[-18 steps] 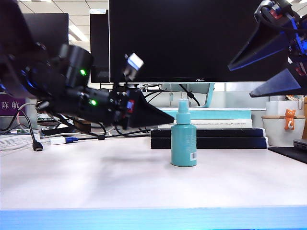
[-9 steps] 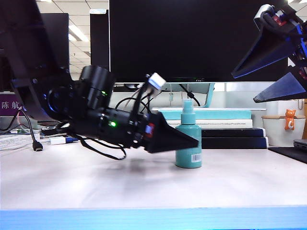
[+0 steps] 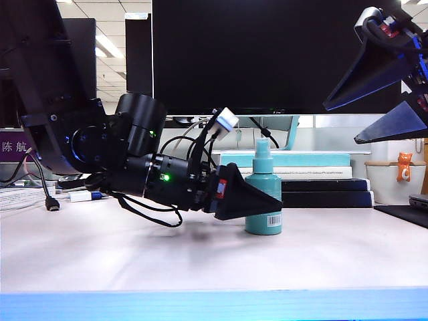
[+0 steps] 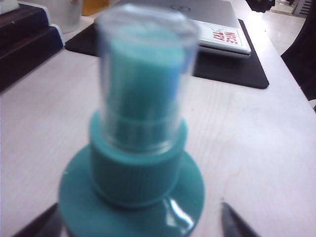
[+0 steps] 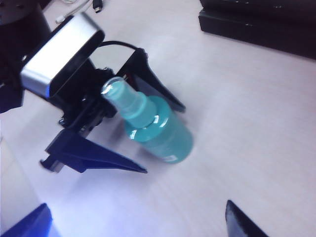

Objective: Pick up the sprayer with the left hand and remove the lid with the right hand then place it on the table.

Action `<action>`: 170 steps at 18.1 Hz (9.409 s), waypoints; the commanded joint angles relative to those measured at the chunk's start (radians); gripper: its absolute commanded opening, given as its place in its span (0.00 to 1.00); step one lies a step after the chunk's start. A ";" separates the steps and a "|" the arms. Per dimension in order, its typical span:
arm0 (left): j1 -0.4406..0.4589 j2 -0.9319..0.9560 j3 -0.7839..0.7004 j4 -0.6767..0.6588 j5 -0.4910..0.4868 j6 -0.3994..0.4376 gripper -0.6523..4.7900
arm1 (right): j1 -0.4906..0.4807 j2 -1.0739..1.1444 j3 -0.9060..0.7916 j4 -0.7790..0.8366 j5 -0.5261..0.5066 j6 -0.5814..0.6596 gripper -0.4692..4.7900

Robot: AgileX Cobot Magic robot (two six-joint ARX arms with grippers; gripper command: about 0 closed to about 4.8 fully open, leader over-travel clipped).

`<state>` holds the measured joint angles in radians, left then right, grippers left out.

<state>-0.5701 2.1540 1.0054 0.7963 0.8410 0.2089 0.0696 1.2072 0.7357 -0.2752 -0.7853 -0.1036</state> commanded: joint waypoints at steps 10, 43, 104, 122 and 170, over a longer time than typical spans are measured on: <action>-0.024 0.002 0.111 -0.041 0.217 -0.235 0.53 | 0.000 -0.002 0.004 0.020 -0.006 -0.006 1.00; -0.156 0.003 0.189 -0.023 0.435 -0.448 0.50 | 0.041 0.000 0.003 0.093 -0.153 0.002 0.52; 0.058 -0.068 -0.436 0.624 -0.636 -0.171 0.46 | 0.192 0.483 -0.115 0.732 0.498 0.146 0.09; 0.058 -0.570 -0.519 0.156 -0.654 -0.163 1.00 | 0.192 0.202 -0.112 0.879 0.526 0.212 1.00; 0.058 -2.114 -0.600 -1.059 -1.107 -0.137 0.27 | 0.194 -0.893 -0.361 0.316 0.761 0.141 0.08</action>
<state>-0.5129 0.0395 0.4019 -0.2745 -0.3168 0.1429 0.2630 0.3496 0.4076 -0.0200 -0.0223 -0.0257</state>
